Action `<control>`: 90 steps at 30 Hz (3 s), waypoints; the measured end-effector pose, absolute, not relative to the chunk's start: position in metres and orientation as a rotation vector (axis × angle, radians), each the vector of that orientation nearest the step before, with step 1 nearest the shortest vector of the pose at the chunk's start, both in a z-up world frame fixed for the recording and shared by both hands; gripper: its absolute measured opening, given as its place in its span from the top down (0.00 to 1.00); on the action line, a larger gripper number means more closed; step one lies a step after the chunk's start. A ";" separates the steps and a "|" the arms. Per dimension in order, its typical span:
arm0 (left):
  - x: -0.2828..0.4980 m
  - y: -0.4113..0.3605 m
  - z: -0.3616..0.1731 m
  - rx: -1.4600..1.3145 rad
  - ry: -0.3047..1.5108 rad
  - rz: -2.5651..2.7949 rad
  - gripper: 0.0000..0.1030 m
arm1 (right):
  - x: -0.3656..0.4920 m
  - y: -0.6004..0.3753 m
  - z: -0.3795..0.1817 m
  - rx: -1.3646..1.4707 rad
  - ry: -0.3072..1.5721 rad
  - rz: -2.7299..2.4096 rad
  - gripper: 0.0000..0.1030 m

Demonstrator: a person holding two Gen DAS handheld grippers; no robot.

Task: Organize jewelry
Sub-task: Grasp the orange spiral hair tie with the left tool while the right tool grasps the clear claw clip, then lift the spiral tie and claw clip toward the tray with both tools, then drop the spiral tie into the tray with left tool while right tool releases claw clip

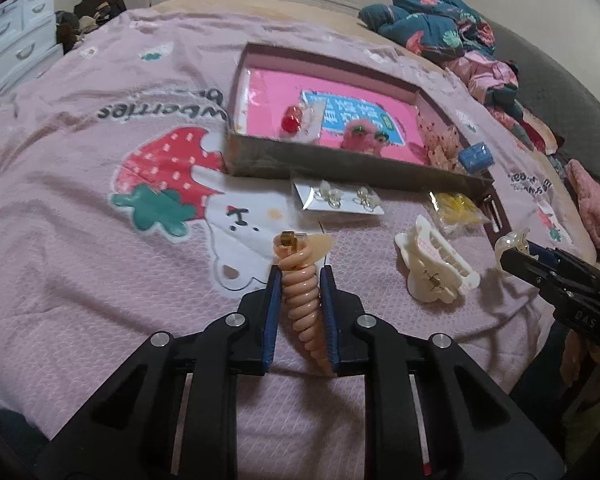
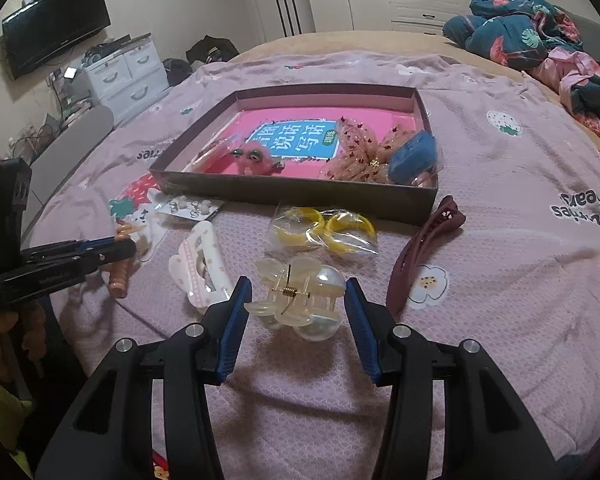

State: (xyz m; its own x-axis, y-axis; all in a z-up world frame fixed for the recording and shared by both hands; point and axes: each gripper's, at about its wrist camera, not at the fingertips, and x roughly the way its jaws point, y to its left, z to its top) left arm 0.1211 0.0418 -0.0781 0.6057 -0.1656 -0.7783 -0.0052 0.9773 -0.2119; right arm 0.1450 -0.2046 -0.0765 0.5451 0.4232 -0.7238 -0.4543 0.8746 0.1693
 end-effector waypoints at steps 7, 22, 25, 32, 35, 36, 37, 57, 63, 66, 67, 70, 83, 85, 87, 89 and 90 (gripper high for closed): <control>0.108 0.053 -0.052 -0.182 0.843 -0.049 0.89 | 0.132 -0.199 -0.057 -0.048 0.798 0.564 0.55; 0.110 0.063 -0.007 -0.217 0.728 -0.049 0.89 | 0.135 -0.187 -0.022 -0.056 0.719 0.604 0.55; 0.114 0.063 -0.001 -0.215 0.711 -0.051 0.89 | 0.137 -0.185 -0.015 -0.060 0.701 0.606 0.55; 0.130 0.057 0.018 -0.197 0.668 -0.070 0.89 | 0.148 -0.183 0.006 -0.049 0.647 0.601 0.55; 0.139 0.054 0.025 -0.188 0.653 -0.078 0.89 | 0.154 -0.185 0.015 -0.042 0.628 0.591 0.55; 0.142 0.053 0.027 -0.188 0.650 -0.083 0.89 | 0.156 -0.186 0.017 -0.040 0.623 0.588 0.55; 0.145 0.051 0.028 -0.185 0.647 -0.086 0.89 | 0.159 -0.187 0.019 -0.039 0.616 0.581 0.55; 0.233 0.029 0.019 -0.155 0.684 -0.129 0.88 | 0.234 -0.191 0.016 -0.027 0.613 0.493 0.55; 0.255 0.034 0.000 -0.140 0.719 -0.105 0.88 | 0.255 -0.177 0.001 -0.038 0.652 0.493 0.55; 0.266 0.040 -0.011 -0.148 0.735 -0.091 0.88 | 0.262 -0.172 -0.008 -0.041 0.671 0.499 0.55; 0.270 0.041 -0.015 -0.151 0.741 -0.090 0.88 | 0.263 -0.170 -0.012 -0.045 0.680 0.501 0.55; 0.280 0.044 -0.027 -0.152 0.764 -0.085 0.88 | 0.266 -0.164 -0.025 -0.062 0.712 0.506 0.55; 0.300 0.048 -0.063 -0.146 0.841 -0.071 0.88 | 0.271 -0.143 -0.075 -0.093 0.827 0.511 0.55; 0.301 0.048 -0.064 -0.146 0.844 -0.072 0.88 | 0.272 -0.141 -0.080 -0.096 0.837 0.508 0.55; 0.302 0.047 -0.063 -0.141 0.845 -0.072 0.88 | 0.272 -0.140 -0.083 -0.094 0.844 0.508 0.55; 0.301 0.047 -0.062 -0.146 0.844 -0.074 0.88 | 0.272 -0.141 -0.085 -0.091 0.851 0.504 0.55; 0.300 0.047 -0.061 -0.146 0.841 -0.073 0.88 | 0.272 -0.141 -0.086 -0.089 0.853 0.502 0.55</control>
